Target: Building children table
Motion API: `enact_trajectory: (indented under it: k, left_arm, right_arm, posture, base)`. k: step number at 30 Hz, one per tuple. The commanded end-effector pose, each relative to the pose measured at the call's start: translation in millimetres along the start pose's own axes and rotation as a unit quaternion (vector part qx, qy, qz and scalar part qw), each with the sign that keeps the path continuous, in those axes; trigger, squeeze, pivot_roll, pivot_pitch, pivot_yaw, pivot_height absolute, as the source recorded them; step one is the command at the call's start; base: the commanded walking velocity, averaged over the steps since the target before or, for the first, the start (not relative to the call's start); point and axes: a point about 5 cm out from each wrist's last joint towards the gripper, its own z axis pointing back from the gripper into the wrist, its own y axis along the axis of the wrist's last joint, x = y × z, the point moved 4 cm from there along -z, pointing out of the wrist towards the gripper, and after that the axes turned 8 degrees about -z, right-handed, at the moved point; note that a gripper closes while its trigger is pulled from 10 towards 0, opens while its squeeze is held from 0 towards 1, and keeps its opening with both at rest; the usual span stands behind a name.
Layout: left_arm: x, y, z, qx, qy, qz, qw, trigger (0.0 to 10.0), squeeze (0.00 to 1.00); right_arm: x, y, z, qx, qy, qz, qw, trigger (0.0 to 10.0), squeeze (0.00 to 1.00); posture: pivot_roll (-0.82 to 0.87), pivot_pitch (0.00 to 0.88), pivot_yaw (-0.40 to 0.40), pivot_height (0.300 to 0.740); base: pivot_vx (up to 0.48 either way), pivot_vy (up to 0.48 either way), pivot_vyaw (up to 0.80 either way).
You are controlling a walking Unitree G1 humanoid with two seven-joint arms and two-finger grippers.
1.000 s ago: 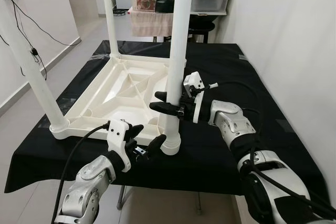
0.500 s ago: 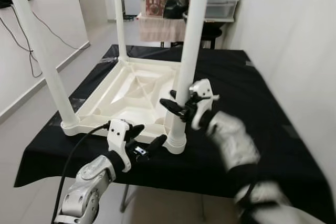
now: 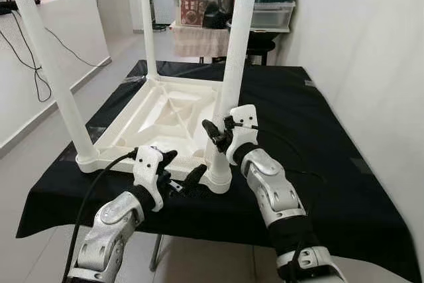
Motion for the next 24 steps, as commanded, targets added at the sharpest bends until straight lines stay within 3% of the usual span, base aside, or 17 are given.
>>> enact_trajectory:
  k: [1,4,6,8,9,11,12,15,17,18,22,23,24]
  left_arm:
    - [1.6,1.5,1.9,0.0,0.0,-0.027,1.0,10.0,0.0]
    - [2.9,3.4,1.9,0.003,0.002,-0.037,0.999,10.0,0.0]
    - [13.7,10.9,2.1,0.028,-0.006,0.001,1.0,10.0,0.0]
    - [16.2,11.4,2.3,0.029,-0.008,0.001,1.0,10.0,0.0]
    - [18.7,11.5,2.6,0.031,-0.009,0.0,0.999,10.0,0.0]
    - [18.7,11.5,2.6,0.031,-0.009,0.0,0.999,10.0,0.0]
    - [19.7,11.9,2.7,0.034,-0.008,0.001,0.999,10.0,0.0]
    - [20.0,12.2,2.8,0.038,-0.007,0.004,0.999,10.0,0.0]
    - [21.3,12.6,2.9,0.042,-0.009,0.004,0.999,10.0,0.0]
    - [22.5,12.2,2.8,0.042,-0.011,0.001,0.999,10.0,0.0]
    - [22.9,12.2,2.9,0.042,-0.011,0.001,0.999,10.0,0.0]
    - [22.8,12.3,3.1,0.042,-0.01,0.002,0.999,10.0,0.0]
    - [22.7,12.4,3.3,0.042,-0.009,0.004,0.999,10.0,0.0]
  right_arm:
    - [25.5,-21.5,5.1,-0.052,-0.049,0.004,0.997,10.0,1.0]
    - [33.5,-13.7,0.8,-0.047,-0.052,0.007,0.998,10.0,1.0]
    - [32.9,5.2,-12.6,-0.031,0.017,-0.006,0.999,10.0,1.0]
    - [30.0,8.6,-14.5,-0.029,0.042,-0.006,0.999,10.0,1.0]
    - [23.0,14.2,-15.9,-0.025,0.092,0.003,0.995,10.0,0.2]
    - [23.0,14.2,-15.9,-0.025,0.092,0.003,0.995,10.0,0.2]
    - [15.6,18.6,-15.9,-0.025,0.146,0.014,0.989,10.0,0.0]
    - [8.9,21.5,-14.7,-0.026,0.192,0.027,0.981,10.0,0.0]
    - [-7.0,23.9,-9.8,-0.042,0.288,0.045,0.956,10.0,0.0]
    - [-16.4,24.6,-6.8,-0.06,0.345,0.051,0.935,10.0,0.0]
    - [-19.3,25.2,-6.3,-0.069,0.363,0.053,0.928,10.0,0.0]
    - [-20.6,26.7,-6.5,-0.07,0.375,0.047,0.923,4.8,0.0]
    - [-21.6,27.9,-6.5,-0.07,0.383,0.042,0.92,4.8,0.0]
  posture:
    - [-0.02,0.0,-0.044,0.74]
    - [-0.03,0.0,-0.045,0.74]
    - [-0.02,0.0,-0.053,0.74]
    - [-0.02,0.0,-0.053,0.74]
    - [-0.02,0.0,-0.057,0.74]
    - [-0.02,0.0,-0.057,0.74]
    - [-0.02,0.0,-0.06,0.74]
    - [-0.01,0.0,-0.064,0.74]
    - [-0.01,0.0,-0.062,0.74]
    - [-0.01,0.0,-0.062,0.74]
    - [-0.01,0.0,-0.067,0.74]
    - [-0.01,0.0,-0.067,0.74]
    - [-0.01,0.0,-0.067,0.74]
  base:
    - [0.0,0.0,0.0]
    - [0.0,0.0,0.0]
    - [0.0,0.0,0.0]
    - [0.0,0.0,0.0]
    - [0.0,0.0,0.0]
    - [0.0,0.0,0.0]
    - [0.0,0.0,0.0]
    - [0.0,0.0,0.0]
    - [0.0,0.0,0.0]
    - [0.0,0.0,0.0]
    - [0.0,0.0,0.0]
    - [0.0,0.0,0.0]
    - [0.0,0.0,0.0]
